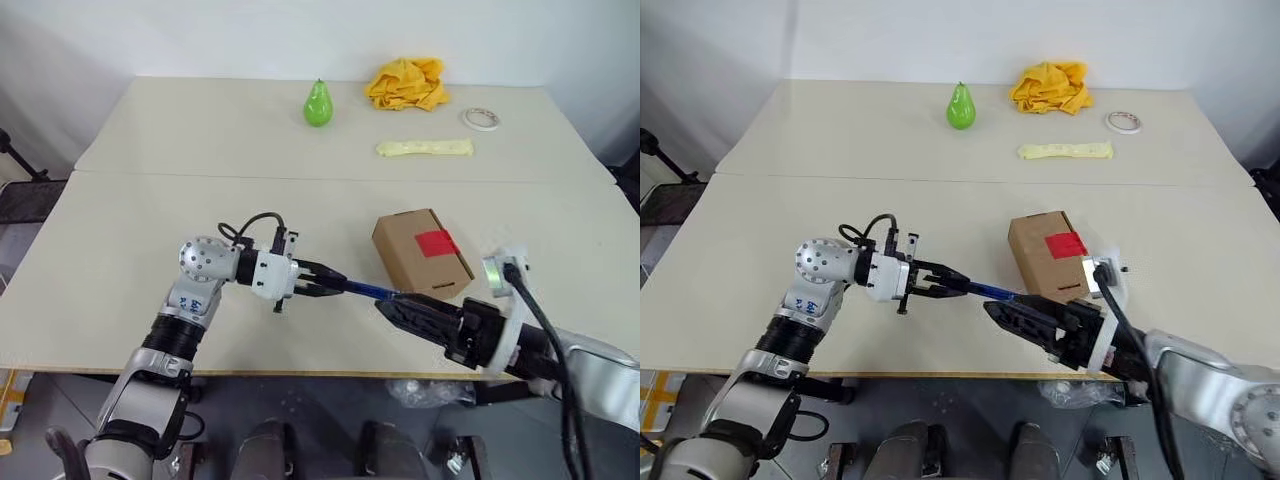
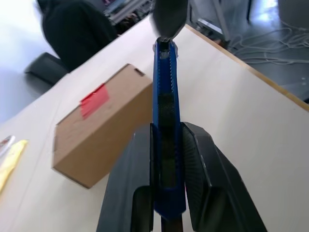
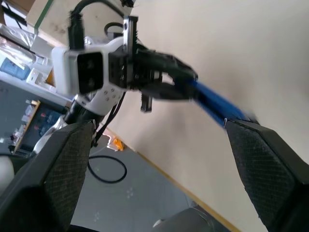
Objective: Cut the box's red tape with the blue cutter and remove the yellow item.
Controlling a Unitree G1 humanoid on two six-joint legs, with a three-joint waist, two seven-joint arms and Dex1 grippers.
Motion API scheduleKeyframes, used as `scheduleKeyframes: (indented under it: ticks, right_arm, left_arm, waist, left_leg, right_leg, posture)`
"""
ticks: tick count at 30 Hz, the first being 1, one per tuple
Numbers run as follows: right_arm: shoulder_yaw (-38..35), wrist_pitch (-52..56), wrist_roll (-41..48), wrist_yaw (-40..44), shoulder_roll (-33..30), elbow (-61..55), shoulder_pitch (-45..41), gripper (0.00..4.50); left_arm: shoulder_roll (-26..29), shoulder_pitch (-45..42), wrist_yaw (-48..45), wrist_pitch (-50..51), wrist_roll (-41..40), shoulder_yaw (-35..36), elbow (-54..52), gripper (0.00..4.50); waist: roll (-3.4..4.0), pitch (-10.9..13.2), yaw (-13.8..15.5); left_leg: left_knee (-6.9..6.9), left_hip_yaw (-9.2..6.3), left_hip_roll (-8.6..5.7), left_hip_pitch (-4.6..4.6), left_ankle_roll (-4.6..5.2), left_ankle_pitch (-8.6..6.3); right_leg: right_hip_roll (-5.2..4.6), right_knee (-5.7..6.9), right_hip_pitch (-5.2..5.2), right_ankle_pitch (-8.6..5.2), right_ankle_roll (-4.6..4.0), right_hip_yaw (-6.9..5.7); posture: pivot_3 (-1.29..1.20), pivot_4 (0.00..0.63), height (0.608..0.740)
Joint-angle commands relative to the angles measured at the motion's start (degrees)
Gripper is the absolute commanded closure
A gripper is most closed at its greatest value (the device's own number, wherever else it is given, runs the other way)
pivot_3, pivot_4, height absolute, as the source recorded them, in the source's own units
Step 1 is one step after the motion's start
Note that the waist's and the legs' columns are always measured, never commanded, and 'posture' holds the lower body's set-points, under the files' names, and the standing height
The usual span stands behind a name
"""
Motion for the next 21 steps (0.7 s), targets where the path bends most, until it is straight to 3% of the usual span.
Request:
scheduleKeyframes:
  ticks: [1,7,14,18,21]
  right_arm:
    - [0.96,0.91,1.05,-1.14,2.23,0.66,-2.34,0.00]
    - [2.22,4.61,1.05,-1.05,3.06,3.11,-5.34,0.00]
    - [-4.83,8.65,1.05,3.74,-0.60,3.88,-1.86,0.00]
    - [-10.98,10.21,-6.54,10.80,-1.61,2.21,1.52,0.00]
    - [-14.83,10.36,-20.87,18.84,-2.86,-0.90,6.81,0.00]
  left_arm:
    - [0.43,0.85,0.68,-0.19,-0.20,-0.34,-2.69,4.04]
    - [0.50,0.90,1.50,-0.43,0.06,-0.40,-2.78,4.04]
    - [1.69,1.10,1.25,0.20,1.02,-0.66,-0.97,4.04]
    - [1.70,0.80,1.77,1.74,1.46,-0.69,0.88,4.04]
    - [1.93,-0.09,-1.58,3.25,2.04,-2.46,4.35,4.04]
  waist:
    - [0.00,0.00,0.01]
    - [0.00,0.00,0.09]
    - [0.01,0.00,0.16]
    - [0.01,0.00,0.16]
    - [0.04,-0.02,0.33]
  left_leg:
    - [0.00,0.01,0.00,0.00,0.00,0.00]
    - [0.00,0.01,-0.01,-0.02,0.03,-0.02]
    - [-0.02,0.02,0.00,-0.03,0.03,-0.03]
    - [-0.02,0.03,0.00,-0.03,0.05,-0.04]
    - [-0.03,0.03,-0.01,-0.04,0.04,-0.04]
  right_leg:
    - [0.00,0.00,0.00,0.00,0.00,0.00]
    - [-0.01,-0.02,0.00,0.00,0.00,0.00]
    - [-0.01,-0.02,-0.01,0.00,0.00,-0.01]
    - [0.00,-0.04,-0.01,0.00,0.00,-0.01]
    - [0.00,-0.05,-0.01,0.00,0.00,-0.02]
  posture:
    - [0.00,0.150,0.740]
    - [0.00,0.150,0.740]
    - [0.00,0.150,0.740]
    - [0.00,0.150,0.740]
    - [0.00,0.150,0.740]
